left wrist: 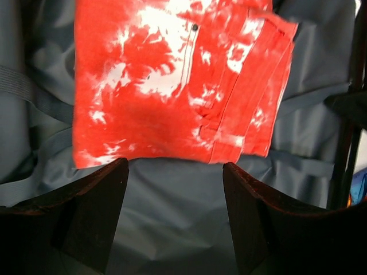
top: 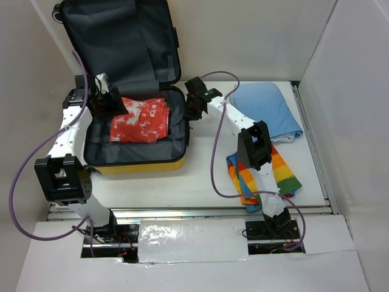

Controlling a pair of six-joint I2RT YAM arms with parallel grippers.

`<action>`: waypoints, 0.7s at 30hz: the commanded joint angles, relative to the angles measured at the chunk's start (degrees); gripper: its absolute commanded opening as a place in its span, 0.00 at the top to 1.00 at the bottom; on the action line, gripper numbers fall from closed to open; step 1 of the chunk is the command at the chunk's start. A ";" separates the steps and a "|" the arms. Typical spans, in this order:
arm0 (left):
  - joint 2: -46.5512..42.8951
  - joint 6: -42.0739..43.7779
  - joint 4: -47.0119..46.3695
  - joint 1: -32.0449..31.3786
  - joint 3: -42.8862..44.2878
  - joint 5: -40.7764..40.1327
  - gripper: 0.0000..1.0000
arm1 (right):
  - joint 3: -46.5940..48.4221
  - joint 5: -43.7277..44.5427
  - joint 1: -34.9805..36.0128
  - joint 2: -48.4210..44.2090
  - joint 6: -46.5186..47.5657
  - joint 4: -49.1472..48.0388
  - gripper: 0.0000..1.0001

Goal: Pack the luggage

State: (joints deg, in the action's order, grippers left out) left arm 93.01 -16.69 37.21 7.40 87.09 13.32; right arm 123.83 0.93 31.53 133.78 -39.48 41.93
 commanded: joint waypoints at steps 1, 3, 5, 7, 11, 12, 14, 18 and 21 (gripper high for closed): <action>0.15 0.34 -2.14 -0.37 0.27 1.36 0.21 | -4.09 3.55 -5.42 -3.86 -11.49 -14.06 1.00; 0.15 0.86 -2.32 -0.37 0.10 1.01 0.21 | -7.80 3.64 -6.65 -6.50 -12.90 -16.79 1.00; 0.06 0.95 -2.32 -0.37 0.01 0.92 0.21 | -10.97 3.29 -7.62 -7.82 -13.51 -18.28 1.00; 0.06 0.96 -2.49 -0.37 0.10 1.70 0.21 | -10.90 2.42 -7.62 -7.39 -12.46 -17.60 1.00; -0.11 1.22 -2.41 -1.16 0.54 2.06 0.22 | -9.83 3.55 -6.48 -7.21 -11.05 -15.91 1.00; -0.20 1.31 -2.32 -1.59 0.97 1.97 0.22 | -11.23 3.81 -6.22 -7.73 -11.05 -16.09 1.00; -0.29 1.57 -1.62 -2.30 1.68 1.53 0.22 | -13.34 3.73 -5.95 -9.58 -11.06 -17.67 1.00; -2.48 2.18 -1.79 -6.34 3.70 -0.49 0.21 | -12.05 1.71 -5.87 -12.39 -8.25 -16.46 0.37; -4.50 2.10 -1.27 -9.92 6.93 -1.28 0.21 | -6.78 4.60 -5.95 -15.90 -3.33 -10.31 0.01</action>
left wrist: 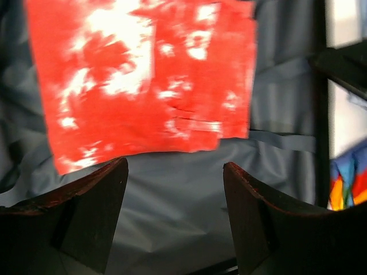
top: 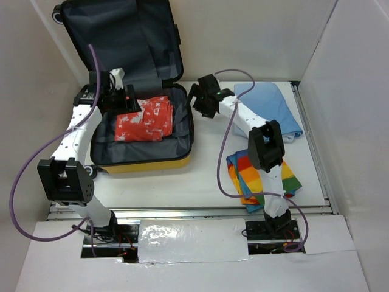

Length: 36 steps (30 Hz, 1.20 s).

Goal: Pack the luggage

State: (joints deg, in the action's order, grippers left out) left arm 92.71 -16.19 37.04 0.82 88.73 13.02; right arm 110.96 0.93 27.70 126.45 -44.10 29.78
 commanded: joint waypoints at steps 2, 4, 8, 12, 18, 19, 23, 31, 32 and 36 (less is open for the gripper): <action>-5.08 1.51 -0.04 -6.34 7.15 -1.59 0.20 | 5.95 6.01 -2.74 -13.32 4.10 5.10 0.00; -5.60 1.16 0.66 -8.37 9.44 -2.03 0.21 | 2.71 7.06 -4.06 -20.96 5.68 6.34 0.00; -6.84 -0.86 0.50 -16.45 9.28 3.41 0.23 | -21.61 9.79 -8.97 -37.82 5.34 4.59 0.02; -4.57 -2.80 -1.70 -26.99 7.77 5.88 0.24 | -44.21 9.71 -16.26 -56.78 2.71 4.84 0.46; 6.94 -4.82 -3.28 -39.31 12.51 9.82 0.23 | -66.99 2.87 -23.04 -73.44 -0.64 7.14 0.73; 8.53 -4.82 -3.46 -40.53 14.52 10.71 0.23 | -69.97 1.72 -23.74 -73.98 -1.25 6.96 0.73; 18.79 -5.52 -2.94 -43.00 21.38 13.00 0.24 | -75.18 -2.67 -24.01 -70.92 -2.40 1.97 0.73; 21.30 -6.23 -1.17 -44.15 22.56 12.04 0.23 | -73.69 -1.10 -17.26 -55.20 -1.87 -3.49 0.74; 20.68 -6.14 -1.35 -44.06 21.76 11.51 0.23 | -73.69 -1.02 -16.72 -54.04 -1.87 -4.02 0.74; 18.22 -4.91 -0.21 -43.36 21.05 8.26 0.21 | -70.46 -1.28 -12.60 -46.15 -1.96 -3.33 0.74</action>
State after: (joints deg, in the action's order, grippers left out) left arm 115.85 -21.34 37.36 -43.20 109.65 22.94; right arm 36.71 -0.91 12.38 76.16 -45.76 29.04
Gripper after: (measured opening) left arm 0.782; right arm 0.261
